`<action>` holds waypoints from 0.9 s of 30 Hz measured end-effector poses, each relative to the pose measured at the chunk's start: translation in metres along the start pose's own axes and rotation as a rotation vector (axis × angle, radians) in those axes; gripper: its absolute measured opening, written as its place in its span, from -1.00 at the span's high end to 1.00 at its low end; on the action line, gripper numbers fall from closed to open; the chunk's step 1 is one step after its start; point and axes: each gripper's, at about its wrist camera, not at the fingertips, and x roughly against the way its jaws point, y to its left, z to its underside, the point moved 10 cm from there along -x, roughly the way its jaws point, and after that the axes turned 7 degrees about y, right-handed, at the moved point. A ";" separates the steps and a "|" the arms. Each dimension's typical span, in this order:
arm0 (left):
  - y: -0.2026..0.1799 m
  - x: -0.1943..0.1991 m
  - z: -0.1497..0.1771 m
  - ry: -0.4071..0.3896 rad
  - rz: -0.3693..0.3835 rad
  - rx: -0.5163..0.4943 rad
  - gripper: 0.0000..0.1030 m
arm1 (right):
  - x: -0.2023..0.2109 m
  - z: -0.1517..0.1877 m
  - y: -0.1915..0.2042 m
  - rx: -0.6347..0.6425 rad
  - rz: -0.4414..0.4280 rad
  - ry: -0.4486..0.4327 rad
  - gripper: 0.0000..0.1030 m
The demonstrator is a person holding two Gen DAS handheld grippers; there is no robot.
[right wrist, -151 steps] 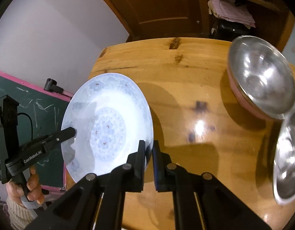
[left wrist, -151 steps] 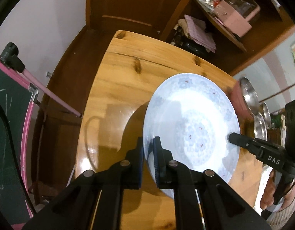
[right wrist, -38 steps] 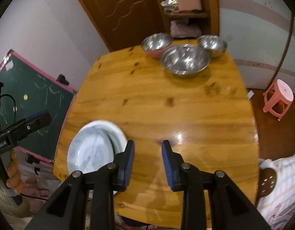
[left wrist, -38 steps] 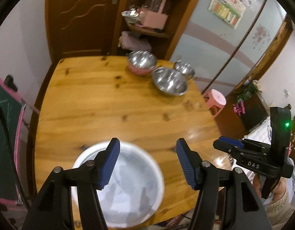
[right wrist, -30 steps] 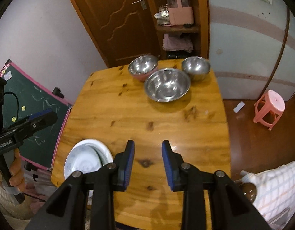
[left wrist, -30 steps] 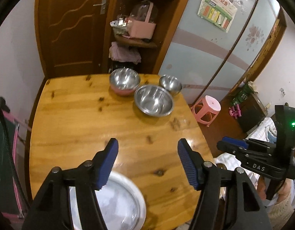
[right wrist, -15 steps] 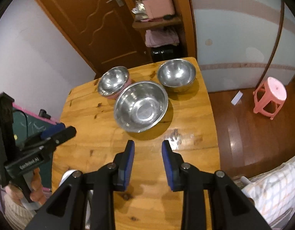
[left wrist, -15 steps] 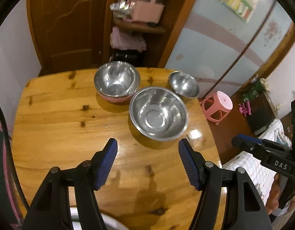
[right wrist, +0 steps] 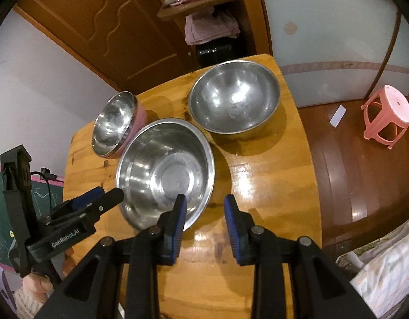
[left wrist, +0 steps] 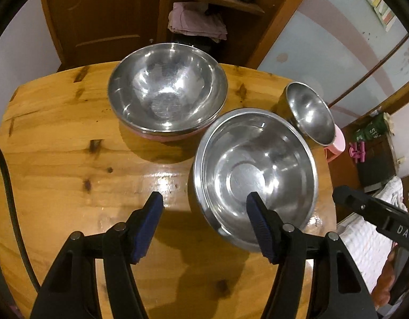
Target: Organize plates and bowls
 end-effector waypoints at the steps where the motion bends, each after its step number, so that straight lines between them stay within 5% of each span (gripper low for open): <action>1: 0.000 -0.003 -0.001 0.002 -0.003 -0.001 -0.22 | -0.004 -0.002 -0.001 0.001 -0.003 0.006 0.43; 16: 0.012 -0.040 -0.003 0.058 0.061 0.066 0.46 | -0.046 -0.019 -0.003 0.030 0.019 0.062 0.44; 20: 0.013 -0.040 0.000 0.059 0.094 0.086 0.76 | -0.051 -0.016 0.000 0.046 0.012 0.072 0.75; 27: 0.008 -0.028 0.016 0.070 0.094 0.069 0.80 | -0.044 -0.003 0.005 0.051 0.021 0.059 0.79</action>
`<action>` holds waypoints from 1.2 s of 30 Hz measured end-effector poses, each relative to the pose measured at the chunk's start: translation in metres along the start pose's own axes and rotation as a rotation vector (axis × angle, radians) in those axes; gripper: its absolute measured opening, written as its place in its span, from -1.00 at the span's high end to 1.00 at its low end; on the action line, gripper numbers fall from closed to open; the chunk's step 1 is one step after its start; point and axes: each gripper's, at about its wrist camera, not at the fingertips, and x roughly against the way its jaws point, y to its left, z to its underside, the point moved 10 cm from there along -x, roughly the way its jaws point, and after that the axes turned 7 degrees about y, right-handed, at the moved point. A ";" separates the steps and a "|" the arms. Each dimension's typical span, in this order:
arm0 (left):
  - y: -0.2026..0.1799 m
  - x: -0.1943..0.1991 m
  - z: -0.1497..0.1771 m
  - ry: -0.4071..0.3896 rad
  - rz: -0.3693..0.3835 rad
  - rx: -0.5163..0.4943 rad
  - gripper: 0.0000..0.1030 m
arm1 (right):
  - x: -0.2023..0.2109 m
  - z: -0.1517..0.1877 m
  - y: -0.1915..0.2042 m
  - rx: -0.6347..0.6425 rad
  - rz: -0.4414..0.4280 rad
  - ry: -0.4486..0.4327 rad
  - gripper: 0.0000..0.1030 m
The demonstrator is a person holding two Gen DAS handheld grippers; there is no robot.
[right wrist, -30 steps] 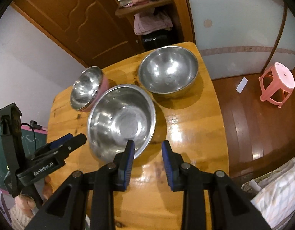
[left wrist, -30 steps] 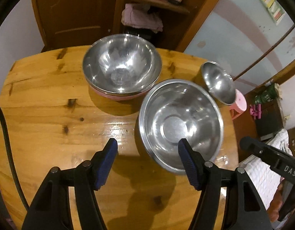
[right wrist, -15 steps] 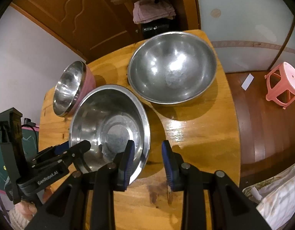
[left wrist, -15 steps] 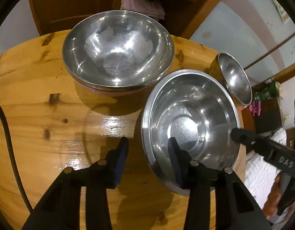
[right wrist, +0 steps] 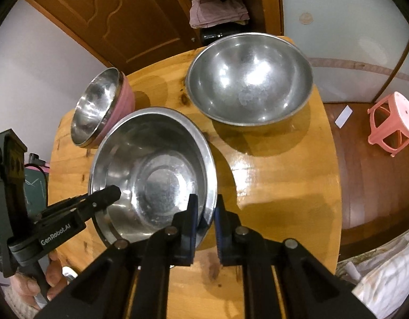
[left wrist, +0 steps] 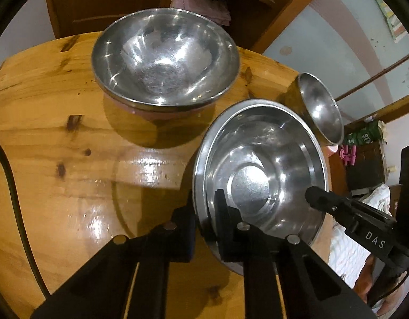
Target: Organize plates and bowls
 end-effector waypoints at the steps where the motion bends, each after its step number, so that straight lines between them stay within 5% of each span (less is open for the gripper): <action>1: -0.002 0.005 0.003 -0.003 0.006 -0.003 0.80 | 0.003 0.003 0.002 -0.003 -0.009 -0.003 0.79; 12: -0.034 0.083 0.045 -0.051 0.017 -0.068 0.80 | 0.085 0.044 0.025 0.037 -0.006 -0.092 0.79; 21: -0.049 0.140 0.116 -0.074 0.024 -0.146 0.77 | 0.139 0.106 0.047 0.077 -0.003 -0.150 0.79; 36: -0.037 0.126 0.248 -0.036 0.034 -0.215 0.75 | 0.109 0.227 0.049 0.078 -0.014 -0.096 0.78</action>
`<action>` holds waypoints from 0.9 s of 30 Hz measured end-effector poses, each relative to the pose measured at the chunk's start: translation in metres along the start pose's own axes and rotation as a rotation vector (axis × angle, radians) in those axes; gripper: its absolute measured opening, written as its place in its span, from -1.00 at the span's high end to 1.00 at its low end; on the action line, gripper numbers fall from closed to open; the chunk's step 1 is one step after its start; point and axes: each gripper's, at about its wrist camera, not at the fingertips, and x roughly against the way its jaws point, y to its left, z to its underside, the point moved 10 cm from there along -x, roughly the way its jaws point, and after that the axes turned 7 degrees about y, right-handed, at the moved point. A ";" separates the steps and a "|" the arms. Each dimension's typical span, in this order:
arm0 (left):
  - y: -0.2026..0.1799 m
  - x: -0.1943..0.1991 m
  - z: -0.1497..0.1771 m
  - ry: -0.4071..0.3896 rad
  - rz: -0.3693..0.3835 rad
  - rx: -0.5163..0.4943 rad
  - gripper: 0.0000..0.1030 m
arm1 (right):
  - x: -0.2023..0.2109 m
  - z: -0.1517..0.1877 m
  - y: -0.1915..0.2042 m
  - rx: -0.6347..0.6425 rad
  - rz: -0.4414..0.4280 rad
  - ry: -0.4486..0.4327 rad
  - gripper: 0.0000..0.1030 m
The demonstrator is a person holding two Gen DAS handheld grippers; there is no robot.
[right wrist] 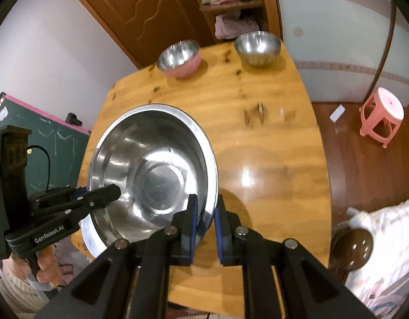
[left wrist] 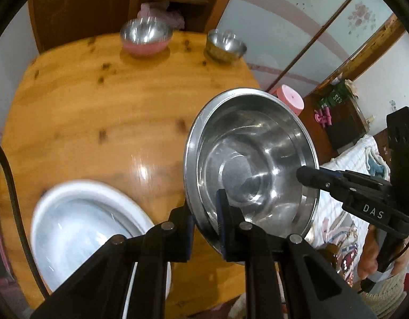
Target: Organize plates and bowls
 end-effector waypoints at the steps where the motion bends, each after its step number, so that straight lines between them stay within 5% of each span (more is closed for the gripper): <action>1: 0.002 -0.006 0.008 0.014 0.002 0.004 0.75 | -0.005 0.009 -0.001 -0.003 0.004 0.009 0.78; 11: 0.011 -0.069 0.066 0.162 0.017 0.047 0.73 | -0.055 0.069 -0.018 -0.062 0.018 0.135 0.78; 27: 0.015 -0.082 0.076 0.188 -0.008 0.056 0.72 | -0.068 0.085 -0.020 -0.057 0.032 0.154 0.78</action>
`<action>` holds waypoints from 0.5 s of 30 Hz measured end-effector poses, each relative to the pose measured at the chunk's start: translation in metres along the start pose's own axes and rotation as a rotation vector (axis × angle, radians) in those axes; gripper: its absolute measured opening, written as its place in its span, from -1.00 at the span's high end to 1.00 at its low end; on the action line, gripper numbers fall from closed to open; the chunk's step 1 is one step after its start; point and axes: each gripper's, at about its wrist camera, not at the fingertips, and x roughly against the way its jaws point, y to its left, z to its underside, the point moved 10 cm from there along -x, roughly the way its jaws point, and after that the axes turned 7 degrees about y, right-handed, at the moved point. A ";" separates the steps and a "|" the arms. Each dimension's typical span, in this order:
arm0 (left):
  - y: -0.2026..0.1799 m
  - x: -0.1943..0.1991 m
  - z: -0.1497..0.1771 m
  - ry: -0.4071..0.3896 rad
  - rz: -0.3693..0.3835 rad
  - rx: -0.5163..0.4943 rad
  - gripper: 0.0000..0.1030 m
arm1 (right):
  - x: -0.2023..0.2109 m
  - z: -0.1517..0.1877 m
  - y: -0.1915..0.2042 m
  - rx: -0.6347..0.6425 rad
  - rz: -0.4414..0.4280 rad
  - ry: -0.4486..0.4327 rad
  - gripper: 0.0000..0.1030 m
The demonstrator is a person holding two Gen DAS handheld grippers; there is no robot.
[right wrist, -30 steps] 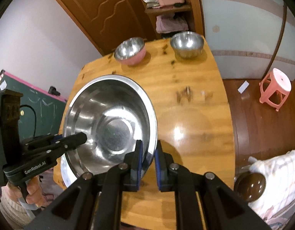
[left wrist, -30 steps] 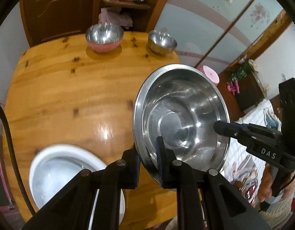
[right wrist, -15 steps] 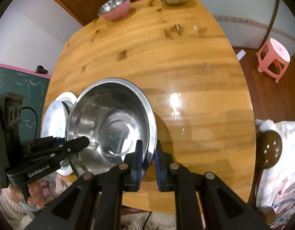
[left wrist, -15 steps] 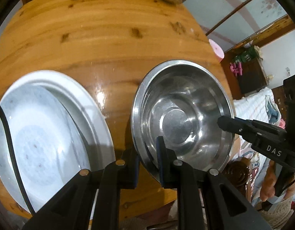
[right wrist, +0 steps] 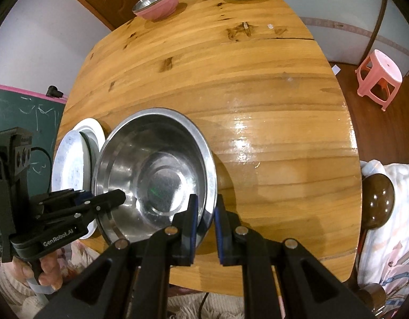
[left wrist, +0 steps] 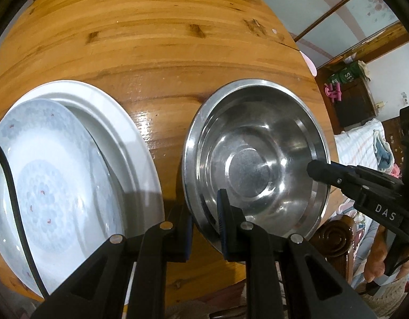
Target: Organize plates and bowls
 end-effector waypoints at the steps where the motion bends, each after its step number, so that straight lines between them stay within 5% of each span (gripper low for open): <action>1: -0.001 0.000 0.000 -0.004 -0.004 -0.005 0.72 | -0.001 0.000 0.000 0.004 0.005 0.000 0.78; 6: -0.004 -0.001 -0.003 -0.016 -0.026 -0.030 0.68 | -0.003 0.000 0.000 0.000 0.023 -0.005 0.77; 10: -0.006 0.001 -0.005 -0.031 -0.014 -0.014 0.34 | -0.003 0.000 -0.002 -0.023 0.001 -0.006 0.77; 15: -0.003 0.007 -0.008 -0.055 -0.003 -0.003 0.32 | 0.000 0.003 -0.001 -0.035 -0.024 -0.017 0.77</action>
